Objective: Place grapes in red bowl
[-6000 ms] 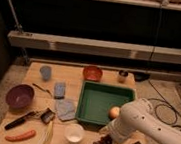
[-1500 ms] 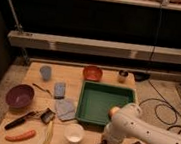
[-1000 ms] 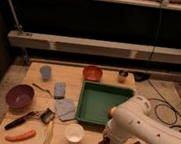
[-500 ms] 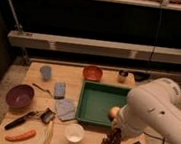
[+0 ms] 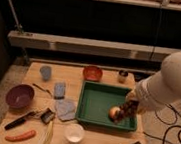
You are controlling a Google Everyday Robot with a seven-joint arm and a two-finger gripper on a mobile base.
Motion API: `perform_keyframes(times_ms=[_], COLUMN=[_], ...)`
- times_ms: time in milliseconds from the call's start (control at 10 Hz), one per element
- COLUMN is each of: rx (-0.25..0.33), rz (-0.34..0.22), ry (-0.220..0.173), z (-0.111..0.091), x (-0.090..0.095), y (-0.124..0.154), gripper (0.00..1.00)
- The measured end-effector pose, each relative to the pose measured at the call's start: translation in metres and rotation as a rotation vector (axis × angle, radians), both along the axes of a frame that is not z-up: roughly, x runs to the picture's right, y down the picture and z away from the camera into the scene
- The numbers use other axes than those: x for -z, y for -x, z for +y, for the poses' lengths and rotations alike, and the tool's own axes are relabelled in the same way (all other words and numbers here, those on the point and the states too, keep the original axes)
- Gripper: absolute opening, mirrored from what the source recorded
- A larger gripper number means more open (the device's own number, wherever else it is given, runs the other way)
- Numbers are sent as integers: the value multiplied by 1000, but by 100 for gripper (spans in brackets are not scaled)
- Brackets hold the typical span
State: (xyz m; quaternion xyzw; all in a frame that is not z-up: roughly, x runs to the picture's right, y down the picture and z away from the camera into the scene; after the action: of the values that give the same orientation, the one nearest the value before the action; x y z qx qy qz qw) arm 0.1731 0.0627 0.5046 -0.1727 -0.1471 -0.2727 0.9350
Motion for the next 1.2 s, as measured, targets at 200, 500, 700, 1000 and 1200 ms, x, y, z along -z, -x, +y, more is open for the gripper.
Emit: perform_keyframes(times_ms=[200, 500, 700, 1000, 1200], rx=[-73, -127, -127, -116, -108], rz=[-96, -209, -229, -209, -174], ry=[-127, -252, -307, -345, -321], z=[-33, -68, -91, -121, -145], x=[-25, -81, -109, -137, -163], y=[-3, 13, 25, 48, 53], gripper=[0, 0, 0, 0, 0])
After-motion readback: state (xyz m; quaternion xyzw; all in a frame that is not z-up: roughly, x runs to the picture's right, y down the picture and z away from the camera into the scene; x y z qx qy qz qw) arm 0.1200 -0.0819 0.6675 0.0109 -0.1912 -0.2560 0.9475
